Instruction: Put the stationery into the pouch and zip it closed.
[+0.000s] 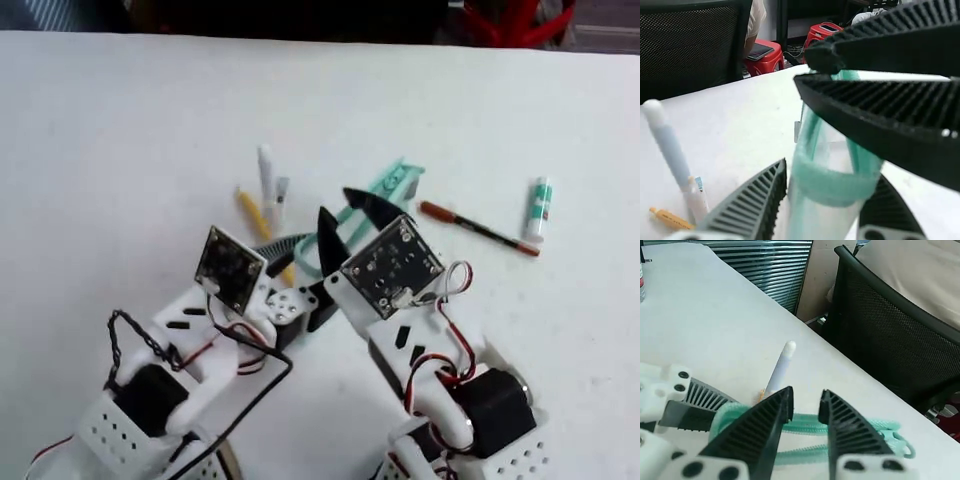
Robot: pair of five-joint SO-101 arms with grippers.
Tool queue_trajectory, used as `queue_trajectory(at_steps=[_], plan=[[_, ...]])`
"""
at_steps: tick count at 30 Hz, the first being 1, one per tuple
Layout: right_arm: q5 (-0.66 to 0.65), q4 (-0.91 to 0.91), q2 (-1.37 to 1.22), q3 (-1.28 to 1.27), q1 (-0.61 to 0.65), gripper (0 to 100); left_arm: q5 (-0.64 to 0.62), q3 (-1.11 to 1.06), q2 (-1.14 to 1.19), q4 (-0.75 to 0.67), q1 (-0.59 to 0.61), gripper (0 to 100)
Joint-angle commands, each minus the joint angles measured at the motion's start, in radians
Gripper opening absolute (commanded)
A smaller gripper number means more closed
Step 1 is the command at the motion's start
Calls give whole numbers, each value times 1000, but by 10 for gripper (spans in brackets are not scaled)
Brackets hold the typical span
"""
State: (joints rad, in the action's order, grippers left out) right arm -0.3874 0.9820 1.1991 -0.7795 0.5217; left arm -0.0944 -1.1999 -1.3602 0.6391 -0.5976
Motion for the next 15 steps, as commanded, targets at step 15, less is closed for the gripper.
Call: queue_trajectory(at_steps=[15], plan=[[44,41,286,-103,-328,42,-2,44,-13,-3,4,22]])
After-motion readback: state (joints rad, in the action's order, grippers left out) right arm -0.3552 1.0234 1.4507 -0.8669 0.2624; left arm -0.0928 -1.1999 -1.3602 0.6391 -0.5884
